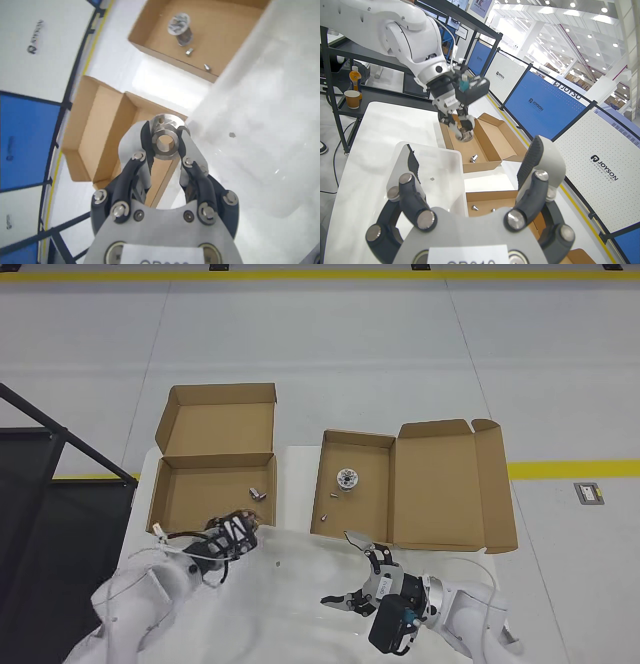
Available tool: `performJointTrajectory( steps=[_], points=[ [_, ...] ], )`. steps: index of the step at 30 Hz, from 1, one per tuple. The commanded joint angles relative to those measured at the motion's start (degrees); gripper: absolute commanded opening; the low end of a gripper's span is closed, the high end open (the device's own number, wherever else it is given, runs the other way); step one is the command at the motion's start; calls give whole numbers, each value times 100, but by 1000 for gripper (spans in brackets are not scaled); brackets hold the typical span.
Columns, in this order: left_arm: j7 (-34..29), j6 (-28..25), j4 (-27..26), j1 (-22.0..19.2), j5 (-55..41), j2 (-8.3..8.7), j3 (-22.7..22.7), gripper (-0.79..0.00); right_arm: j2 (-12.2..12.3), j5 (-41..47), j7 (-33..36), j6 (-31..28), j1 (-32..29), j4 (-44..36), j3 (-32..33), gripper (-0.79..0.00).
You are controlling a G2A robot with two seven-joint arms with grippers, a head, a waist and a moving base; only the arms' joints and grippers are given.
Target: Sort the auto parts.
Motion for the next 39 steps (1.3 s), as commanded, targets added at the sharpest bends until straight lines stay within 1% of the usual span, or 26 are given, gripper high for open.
performJointTrajectory(
  steps=[1,4,6,20,23,25,27,29,31,35,39],
  points=[
    [363,477,-65,450,-138,10,-480,-785,0,0,2,0,-2,-2,1,0],
    [735,938,-20,864,-462,-1,-905,-785,0,0,2,0,-2,-2,1,0],
    [871,1029,31,1058,-641,-8,-1066,-785,0,0,2,0,-2,-2,1,0],
    [881,1044,34,1064,-669,-11,-1062,-785,0,0,2,0,-2,-2,1,0],
    [782,1345,132,1031,-614,-30,-1094,-785,0,0,2,0,-2,-2,1,0],
    [715,1460,316,874,-617,-39,-1097,-785,0,0,2,0,-2,-2,1,0],
    [629,1540,568,631,-458,-38,-1099,-785,0,0,2,0,-2,-2,1,0],
    [578,1628,879,351,-261,-44,-1001,-785,0,0,2,0,-2,-2,1,0],
    [569,1637,1243,55,-265,-61,-855,-785,0,0,2,0,-2,-2,1,0],
    [471,1526,2221,-695,-249,-105,-488,-785,0,0,2,0,-2,-2,1,0],
    [426,1343,3273,-1473,-97,-173,10,-785,0,0,2,0,-2,-2,1,0]
  ],
)
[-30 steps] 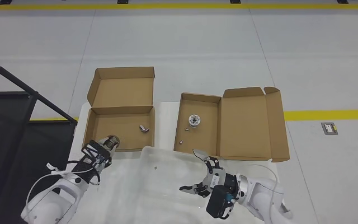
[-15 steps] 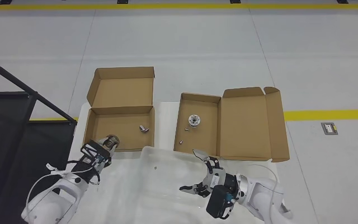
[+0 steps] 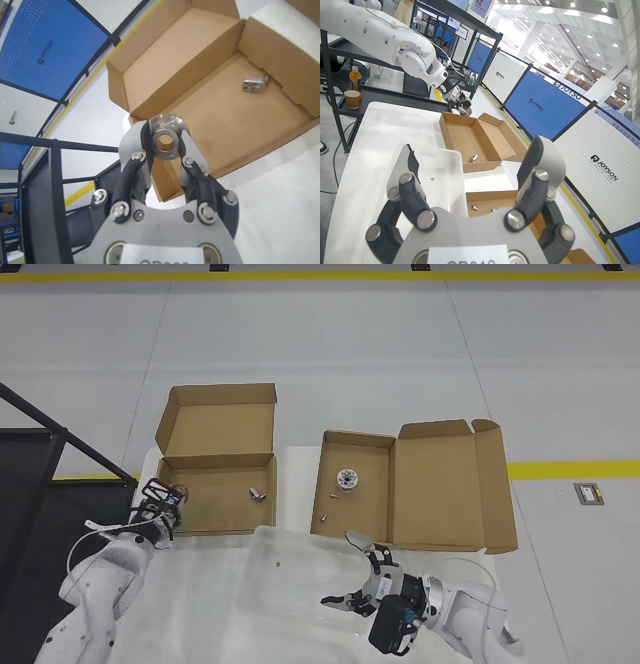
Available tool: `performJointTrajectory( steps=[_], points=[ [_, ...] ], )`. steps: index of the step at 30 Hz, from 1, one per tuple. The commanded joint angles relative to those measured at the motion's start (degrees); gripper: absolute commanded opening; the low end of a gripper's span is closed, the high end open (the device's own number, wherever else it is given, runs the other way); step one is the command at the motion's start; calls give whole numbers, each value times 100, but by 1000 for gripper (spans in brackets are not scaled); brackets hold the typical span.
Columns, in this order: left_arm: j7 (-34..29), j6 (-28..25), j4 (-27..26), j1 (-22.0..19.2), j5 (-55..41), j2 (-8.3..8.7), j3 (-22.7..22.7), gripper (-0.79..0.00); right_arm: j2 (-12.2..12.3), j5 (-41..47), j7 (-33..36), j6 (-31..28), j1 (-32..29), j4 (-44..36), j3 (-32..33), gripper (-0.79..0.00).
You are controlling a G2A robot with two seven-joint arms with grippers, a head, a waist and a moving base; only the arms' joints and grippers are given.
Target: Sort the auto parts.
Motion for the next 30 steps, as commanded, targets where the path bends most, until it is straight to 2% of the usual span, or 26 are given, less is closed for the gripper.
performJointTrajectory(
  steps=[1,5,12,18,25,26,30],
  points=[
    [14,-91,632,-440,120,-41,298,-785,0,0,2,0,-2,-2,1,0],
    [40,-156,1447,-1024,582,-119,804,-785,0,0,2,0,-2,-2,1,0],
    [302,-302,2528,-1800,549,-279,1311,-785,0,0,2,0,-2,-2,1,0],
    [479,-421,2900,-2088,663,-363,1587,-785,0,0,2,0,-2,-2,1,0],
    [579,-500,3064,-2208,743,-403,1700,-785,0,0,2,0,-2,-2,1,0],
    [594,-511,3083,-2220,749,-406,1706,-739,0,0,2,0,-2,-2,1,0],
    [594,-523,3115,-2251,746,-421,1719,-345,0,0,2,0,-2,-2,1,0]
  ],
)
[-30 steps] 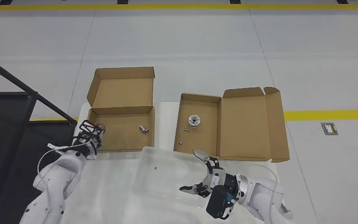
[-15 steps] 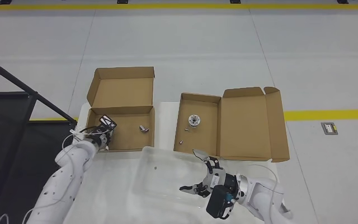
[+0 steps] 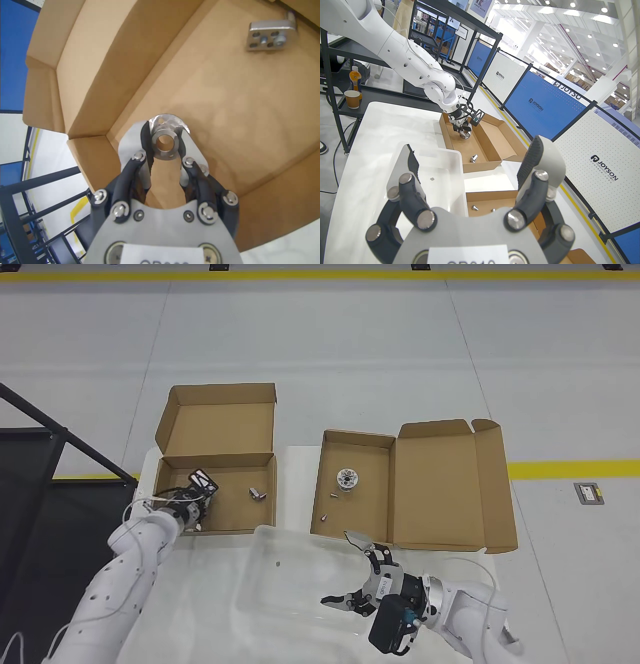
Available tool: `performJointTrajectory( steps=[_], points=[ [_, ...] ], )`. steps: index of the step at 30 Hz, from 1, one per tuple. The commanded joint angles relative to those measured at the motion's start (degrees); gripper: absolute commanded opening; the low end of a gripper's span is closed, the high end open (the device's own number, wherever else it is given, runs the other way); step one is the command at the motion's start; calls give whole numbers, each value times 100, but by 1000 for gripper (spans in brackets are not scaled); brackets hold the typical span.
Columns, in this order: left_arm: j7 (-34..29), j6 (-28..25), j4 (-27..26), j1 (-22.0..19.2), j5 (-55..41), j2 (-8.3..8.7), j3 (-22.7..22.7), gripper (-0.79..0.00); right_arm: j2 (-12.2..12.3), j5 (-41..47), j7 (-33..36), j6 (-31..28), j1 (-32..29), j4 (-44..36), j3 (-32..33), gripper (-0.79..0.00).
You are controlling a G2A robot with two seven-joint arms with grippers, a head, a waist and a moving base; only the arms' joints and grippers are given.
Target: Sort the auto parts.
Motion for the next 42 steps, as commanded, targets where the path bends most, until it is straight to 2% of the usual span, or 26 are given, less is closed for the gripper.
performJointTrajectory(
  steps=[1,2,5,9,12,17,21,24,27,32,35,42],
  points=[
    [-8,2,-4,-10,3,-5,1,-194,0,0,2,0,-2,-2,1,0],
    [-12,0,-13,-10,5,-6,-3,-117,0,0,2,0,-2,-2,1,0],
    [-10,8,-95,13,-4,2,-50,-15,0,0,2,0,-2,-2,1,0],
    [78,-53,-443,150,-88,61,-261,0,0,0,2,0,-2,-2,1,0],
    [156,-61,-989,444,-206,156,-612,0,0,0,2,0,-2,-2,1,0],
    [152,-395,-2420,1357,-904,360,-1646,0,0,0,2,0,-2,-2,1,0],
    [96,-722,-3530,2295,-2128,446,-2575,0,0,0,2,0,-2,-2,1,0],
    [228,-1197,-4072,2926,-3365,460,-3085,0,0,0,2,0,-2,-2,1,0],
    [443,-1660,-4323,3410,-4312,476,-3522,0,0,0,2,0,-2,-2,1,0],
    [784,-2351,-4415,3936,-5239,486,-3864,0,0,0,2,0,-2,-2,1,0],
    [695,-2562,-4365,4053,-5378,505,-3954,0,0,0,2,0,-2,-2,1,0],
    [695,-2562,-4364,4053,-5378,505,-3954,-1,0,0,0,0,0,0,0,-1]
  ],
)
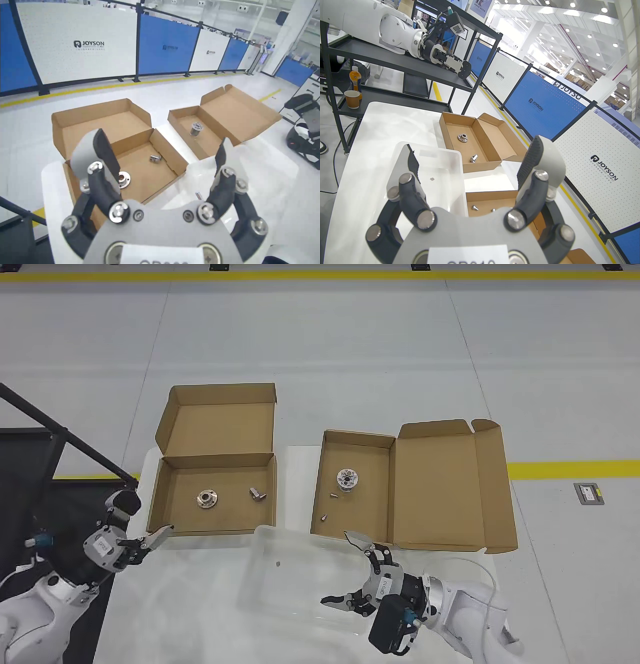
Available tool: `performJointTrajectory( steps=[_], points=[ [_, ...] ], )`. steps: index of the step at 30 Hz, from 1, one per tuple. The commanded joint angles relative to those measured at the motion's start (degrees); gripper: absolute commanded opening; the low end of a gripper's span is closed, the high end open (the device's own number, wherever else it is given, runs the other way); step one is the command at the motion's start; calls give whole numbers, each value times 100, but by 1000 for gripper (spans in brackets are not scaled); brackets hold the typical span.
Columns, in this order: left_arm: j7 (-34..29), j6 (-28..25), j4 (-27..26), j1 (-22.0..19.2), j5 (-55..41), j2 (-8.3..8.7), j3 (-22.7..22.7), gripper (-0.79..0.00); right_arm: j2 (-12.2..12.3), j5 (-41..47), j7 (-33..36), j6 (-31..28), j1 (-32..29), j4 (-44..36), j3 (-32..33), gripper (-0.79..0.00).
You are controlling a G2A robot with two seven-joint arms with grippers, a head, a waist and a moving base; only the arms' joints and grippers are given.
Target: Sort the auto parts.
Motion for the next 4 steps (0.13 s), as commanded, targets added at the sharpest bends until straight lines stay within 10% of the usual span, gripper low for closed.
performJointTrajectory(
  steps=[1,4],
  points=[
    [0,0,0,0,0,0,0,-1,0,0,0,0,0,0,0,0],
    [0,0,0,0,0,0,0,-1,0,0,0,0,0,0,0,0]
  ],
)
